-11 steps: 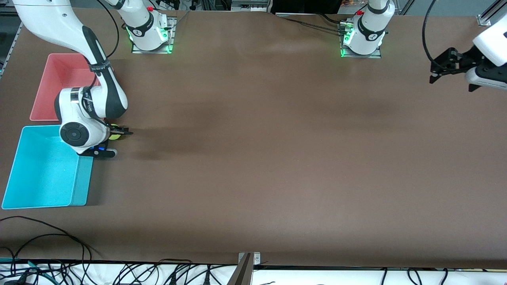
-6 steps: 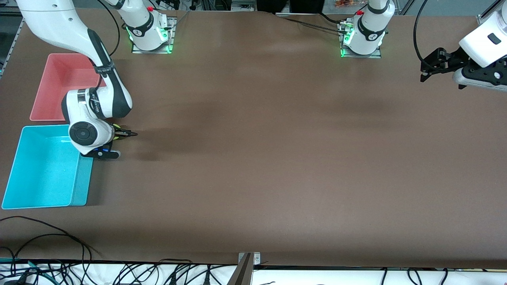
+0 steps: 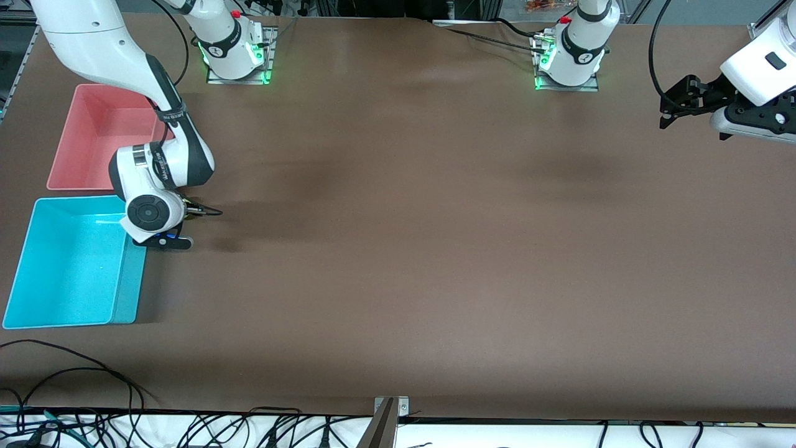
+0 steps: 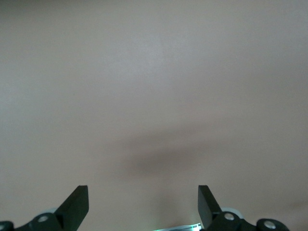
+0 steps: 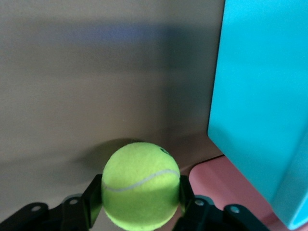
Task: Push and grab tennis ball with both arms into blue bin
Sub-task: 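Grasp the tennis ball with the right gripper and lift it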
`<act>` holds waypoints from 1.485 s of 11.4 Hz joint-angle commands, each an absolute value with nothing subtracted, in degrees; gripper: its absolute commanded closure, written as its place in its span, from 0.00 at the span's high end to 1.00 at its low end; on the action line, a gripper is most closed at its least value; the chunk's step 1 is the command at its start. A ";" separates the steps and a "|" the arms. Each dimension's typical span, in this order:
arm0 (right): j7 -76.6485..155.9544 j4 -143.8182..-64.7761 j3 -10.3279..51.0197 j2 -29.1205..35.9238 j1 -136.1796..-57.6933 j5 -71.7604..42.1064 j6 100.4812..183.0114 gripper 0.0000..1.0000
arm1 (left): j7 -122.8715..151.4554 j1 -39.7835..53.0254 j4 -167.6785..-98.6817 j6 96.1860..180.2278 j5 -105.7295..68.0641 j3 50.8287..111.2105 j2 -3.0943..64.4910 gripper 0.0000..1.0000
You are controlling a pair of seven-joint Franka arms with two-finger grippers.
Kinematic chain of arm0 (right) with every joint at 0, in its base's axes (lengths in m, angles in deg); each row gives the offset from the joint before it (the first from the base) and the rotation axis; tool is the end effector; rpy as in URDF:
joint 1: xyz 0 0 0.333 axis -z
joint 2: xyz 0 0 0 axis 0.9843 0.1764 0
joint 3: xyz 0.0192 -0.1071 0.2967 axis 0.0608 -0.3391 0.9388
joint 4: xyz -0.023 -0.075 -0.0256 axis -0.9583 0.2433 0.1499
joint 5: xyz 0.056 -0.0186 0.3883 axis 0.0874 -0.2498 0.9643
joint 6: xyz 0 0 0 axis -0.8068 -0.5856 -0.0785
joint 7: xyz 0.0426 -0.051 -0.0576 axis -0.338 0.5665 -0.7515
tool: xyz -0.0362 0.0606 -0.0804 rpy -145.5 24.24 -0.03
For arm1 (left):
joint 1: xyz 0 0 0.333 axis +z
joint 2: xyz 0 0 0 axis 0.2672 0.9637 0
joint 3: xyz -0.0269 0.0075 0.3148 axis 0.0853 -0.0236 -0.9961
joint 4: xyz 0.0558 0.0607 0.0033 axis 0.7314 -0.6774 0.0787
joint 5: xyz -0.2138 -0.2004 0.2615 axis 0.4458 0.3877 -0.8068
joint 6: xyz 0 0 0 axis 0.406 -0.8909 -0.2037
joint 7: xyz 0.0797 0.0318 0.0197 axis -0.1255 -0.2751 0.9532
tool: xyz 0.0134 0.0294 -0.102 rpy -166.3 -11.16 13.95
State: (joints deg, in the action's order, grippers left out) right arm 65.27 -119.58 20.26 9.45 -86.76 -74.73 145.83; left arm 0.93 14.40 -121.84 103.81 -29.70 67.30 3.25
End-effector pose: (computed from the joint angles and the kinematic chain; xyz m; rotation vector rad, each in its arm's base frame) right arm 0.5623 -0.0063 0.1777 2.6774 -0.0779 -0.4721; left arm 0.5288 -0.0488 0.6455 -3.0874 0.3336 0.1057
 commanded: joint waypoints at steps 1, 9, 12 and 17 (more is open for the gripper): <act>67.18 -119.28 20.43 9.21 -87.31 -76.28 146.28 0.29 | 1.34 14.00 -121.89 103.22 -31.16 67.53 2.79 1.00; 51.05 -99.60 18.33 5.87 -82.41 -62.85 129.58 0.29 | 1.60 13.83 -121.89 103.22 -31.16 67.62 2.79 1.00; 35.68 -98.53 17.45 5.86 -74.50 -57.92 130.71 0.29 | 1.60 13.74 -121.88 103.22 -31.08 67.79 2.79 1.00; 30.28 -103.09 17.53 10.68 -69.47 -56.08 142.74 0.29 | 1.60 13.91 -121.80 103.22 -31.16 68.32 2.88 1.00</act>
State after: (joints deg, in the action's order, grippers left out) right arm 32.00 -101.20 16.89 7.45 -70.42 -58.48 137.63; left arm 0.93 13.91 -121.85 103.79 -29.71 67.96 3.25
